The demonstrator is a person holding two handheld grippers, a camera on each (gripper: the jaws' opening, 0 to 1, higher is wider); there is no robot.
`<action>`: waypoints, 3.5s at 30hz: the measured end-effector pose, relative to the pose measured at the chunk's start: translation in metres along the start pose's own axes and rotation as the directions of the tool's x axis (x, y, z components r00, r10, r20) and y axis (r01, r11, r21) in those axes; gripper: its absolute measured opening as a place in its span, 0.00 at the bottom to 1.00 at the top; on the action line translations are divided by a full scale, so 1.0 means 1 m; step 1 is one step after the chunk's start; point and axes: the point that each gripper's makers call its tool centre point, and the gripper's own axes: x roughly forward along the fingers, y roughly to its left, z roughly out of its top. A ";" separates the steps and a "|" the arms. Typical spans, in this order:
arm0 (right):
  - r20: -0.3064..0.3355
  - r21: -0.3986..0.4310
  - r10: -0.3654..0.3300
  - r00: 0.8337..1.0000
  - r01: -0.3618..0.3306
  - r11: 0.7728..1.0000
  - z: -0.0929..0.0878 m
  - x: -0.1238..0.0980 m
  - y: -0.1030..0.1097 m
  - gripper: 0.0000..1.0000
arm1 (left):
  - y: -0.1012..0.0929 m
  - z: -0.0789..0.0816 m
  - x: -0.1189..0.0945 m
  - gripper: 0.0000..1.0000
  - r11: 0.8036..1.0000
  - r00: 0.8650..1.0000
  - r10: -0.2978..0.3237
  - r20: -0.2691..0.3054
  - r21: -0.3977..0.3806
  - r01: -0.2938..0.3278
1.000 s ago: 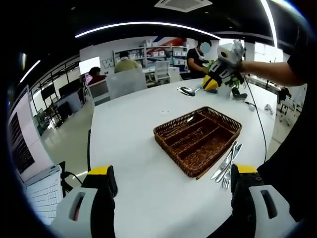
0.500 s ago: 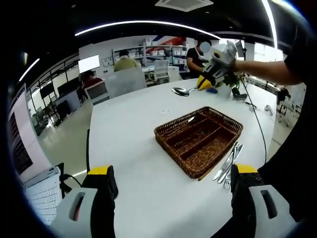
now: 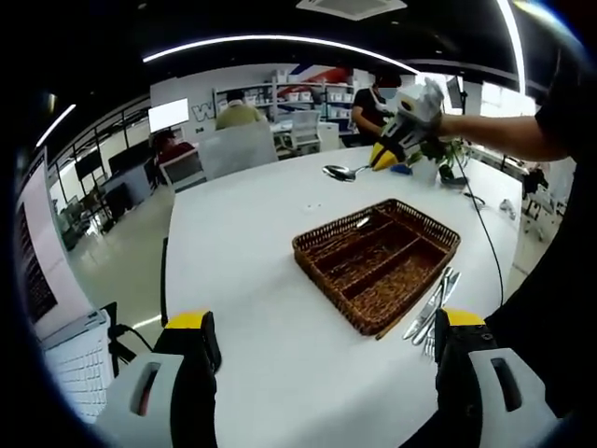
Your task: Arrange the knives, forks, and spoons in their matching storage slots by inserting each utensil handle-first until every utensil is classified and aligned in the correct compartment
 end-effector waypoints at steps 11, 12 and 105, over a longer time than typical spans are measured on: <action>-0.005 0.028 0.010 1.000 -0.009 1.000 -0.013 0.016 0.002 0.00 | 0.004 -0.001 0.004 1.00 1.000 1.000 0.002 -0.004 -0.005 -0.002; -0.004 0.030 0.012 1.000 -0.012 0.999 -0.013 0.016 0.002 0.00 | 0.004 -0.001 0.004 1.00 1.000 1.000 0.002 -0.004 -0.005 -0.002; -0.115 0.144 0.184 0.976 -0.167 0.975 -0.107 0.150 0.035 0.00 | 0.008 0.020 -0.011 0.99 0.998 0.995 0.046 0.094 0.035 -0.049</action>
